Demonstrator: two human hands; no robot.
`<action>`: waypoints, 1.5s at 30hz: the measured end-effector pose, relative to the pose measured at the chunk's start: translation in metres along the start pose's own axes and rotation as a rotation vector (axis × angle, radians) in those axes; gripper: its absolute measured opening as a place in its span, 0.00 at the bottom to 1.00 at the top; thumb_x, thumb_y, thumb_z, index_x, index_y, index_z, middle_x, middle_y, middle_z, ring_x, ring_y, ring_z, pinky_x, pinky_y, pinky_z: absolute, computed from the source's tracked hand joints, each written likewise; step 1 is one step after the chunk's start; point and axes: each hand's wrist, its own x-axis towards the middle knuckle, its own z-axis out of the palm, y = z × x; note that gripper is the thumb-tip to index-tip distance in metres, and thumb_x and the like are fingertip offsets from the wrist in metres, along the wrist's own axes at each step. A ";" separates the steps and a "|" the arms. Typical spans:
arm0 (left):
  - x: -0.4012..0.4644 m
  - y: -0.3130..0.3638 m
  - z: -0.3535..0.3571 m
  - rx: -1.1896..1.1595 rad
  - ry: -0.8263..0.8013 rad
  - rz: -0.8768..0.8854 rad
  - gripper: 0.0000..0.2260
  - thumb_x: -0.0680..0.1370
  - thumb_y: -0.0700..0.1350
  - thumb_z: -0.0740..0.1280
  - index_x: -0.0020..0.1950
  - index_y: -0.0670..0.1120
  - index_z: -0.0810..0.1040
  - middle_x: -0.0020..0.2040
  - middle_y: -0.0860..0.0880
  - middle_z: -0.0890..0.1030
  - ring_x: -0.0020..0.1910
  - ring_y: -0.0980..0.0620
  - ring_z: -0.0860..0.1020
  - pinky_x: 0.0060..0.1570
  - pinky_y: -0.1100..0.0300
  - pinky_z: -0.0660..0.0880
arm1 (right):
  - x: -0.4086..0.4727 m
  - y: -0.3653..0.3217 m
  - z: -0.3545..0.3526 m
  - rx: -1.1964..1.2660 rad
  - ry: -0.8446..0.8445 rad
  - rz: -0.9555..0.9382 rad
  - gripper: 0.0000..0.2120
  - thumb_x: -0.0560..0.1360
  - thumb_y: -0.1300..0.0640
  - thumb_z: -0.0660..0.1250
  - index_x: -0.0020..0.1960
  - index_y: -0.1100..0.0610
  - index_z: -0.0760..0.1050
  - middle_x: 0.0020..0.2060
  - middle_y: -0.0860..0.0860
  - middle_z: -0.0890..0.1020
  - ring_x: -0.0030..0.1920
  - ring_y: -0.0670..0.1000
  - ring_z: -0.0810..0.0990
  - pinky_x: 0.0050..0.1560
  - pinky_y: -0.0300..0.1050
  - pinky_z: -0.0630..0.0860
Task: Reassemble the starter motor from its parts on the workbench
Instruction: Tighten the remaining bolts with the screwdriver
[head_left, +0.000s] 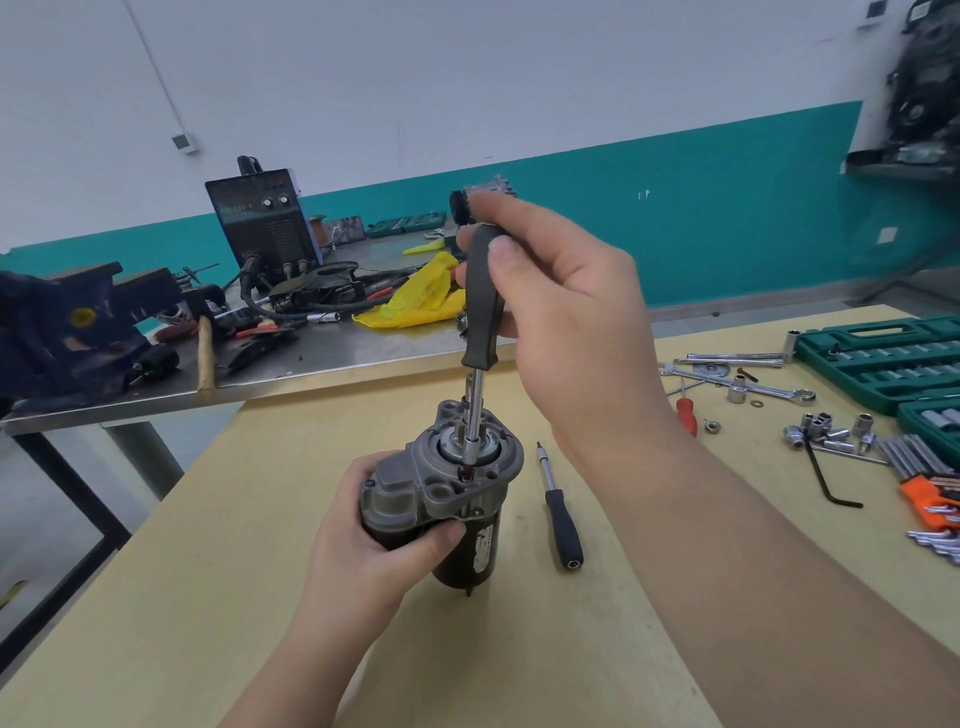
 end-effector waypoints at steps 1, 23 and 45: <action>0.000 0.000 0.000 -0.001 -0.001 0.000 0.30 0.64 0.52 0.83 0.64 0.59 0.79 0.59 0.51 0.87 0.57 0.53 0.86 0.46 0.60 0.84 | 0.000 0.000 0.000 -0.020 0.000 -0.017 0.16 0.84 0.57 0.66 0.70 0.50 0.81 0.59 0.45 0.87 0.59 0.48 0.85 0.57 0.53 0.86; -0.001 0.000 0.000 -0.003 0.005 -0.006 0.29 0.63 0.52 0.83 0.63 0.59 0.80 0.56 0.52 0.88 0.53 0.55 0.87 0.44 0.68 0.80 | 0.000 0.003 0.000 0.017 -0.019 0.012 0.16 0.83 0.56 0.64 0.69 0.51 0.82 0.59 0.48 0.87 0.60 0.51 0.85 0.62 0.61 0.84; -0.001 0.002 0.000 0.011 0.003 -0.016 0.29 0.63 0.52 0.82 0.63 0.61 0.80 0.57 0.52 0.88 0.53 0.54 0.87 0.43 0.66 0.81 | 0.001 0.002 0.000 0.000 -0.005 0.002 0.17 0.80 0.52 0.67 0.67 0.49 0.83 0.56 0.43 0.87 0.56 0.47 0.86 0.60 0.55 0.85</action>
